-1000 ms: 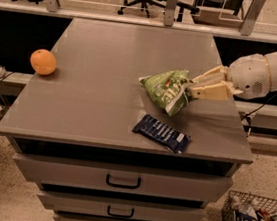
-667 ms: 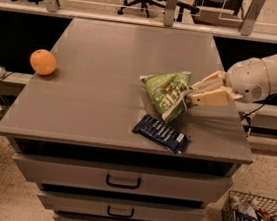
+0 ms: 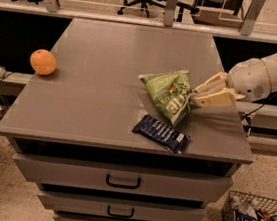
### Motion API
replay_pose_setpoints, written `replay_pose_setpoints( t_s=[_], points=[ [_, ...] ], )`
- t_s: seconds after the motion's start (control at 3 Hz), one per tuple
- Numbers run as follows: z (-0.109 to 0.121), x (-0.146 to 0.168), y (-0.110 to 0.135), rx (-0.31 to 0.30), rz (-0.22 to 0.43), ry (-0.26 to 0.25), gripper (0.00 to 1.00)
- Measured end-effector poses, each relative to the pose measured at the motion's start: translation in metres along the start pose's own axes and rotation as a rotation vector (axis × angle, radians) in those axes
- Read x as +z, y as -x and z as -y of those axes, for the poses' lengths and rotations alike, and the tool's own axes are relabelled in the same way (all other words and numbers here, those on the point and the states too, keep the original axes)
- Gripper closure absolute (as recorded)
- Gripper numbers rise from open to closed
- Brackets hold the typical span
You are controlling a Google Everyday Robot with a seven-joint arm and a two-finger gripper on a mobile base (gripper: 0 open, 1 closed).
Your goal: Move green jalapeno chip bag near rxbar blueberry
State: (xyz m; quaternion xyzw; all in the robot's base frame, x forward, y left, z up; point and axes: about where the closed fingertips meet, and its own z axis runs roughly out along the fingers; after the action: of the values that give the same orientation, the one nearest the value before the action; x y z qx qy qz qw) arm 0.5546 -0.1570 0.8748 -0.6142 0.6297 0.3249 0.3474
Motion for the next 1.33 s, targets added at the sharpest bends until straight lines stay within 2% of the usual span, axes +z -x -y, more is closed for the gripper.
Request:
replay_pose_setpoints(
  t_s=[0.33, 0.67, 1.0, 1.33],
  points=[
    [0.009, -0.009, 0.001, -0.028, -0.008, -0.010, 0.04],
    [0.010, -0.010, 0.007, -0.049, -0.004, -0.008, 0.00],
    [0.022, -0.029, 0.011, -0.073, -0.033, -0.063, 0.00],
    [0.043, -0.069, 0.028, -0.124, -0.066, -0.194, 0.00]
  ],
)
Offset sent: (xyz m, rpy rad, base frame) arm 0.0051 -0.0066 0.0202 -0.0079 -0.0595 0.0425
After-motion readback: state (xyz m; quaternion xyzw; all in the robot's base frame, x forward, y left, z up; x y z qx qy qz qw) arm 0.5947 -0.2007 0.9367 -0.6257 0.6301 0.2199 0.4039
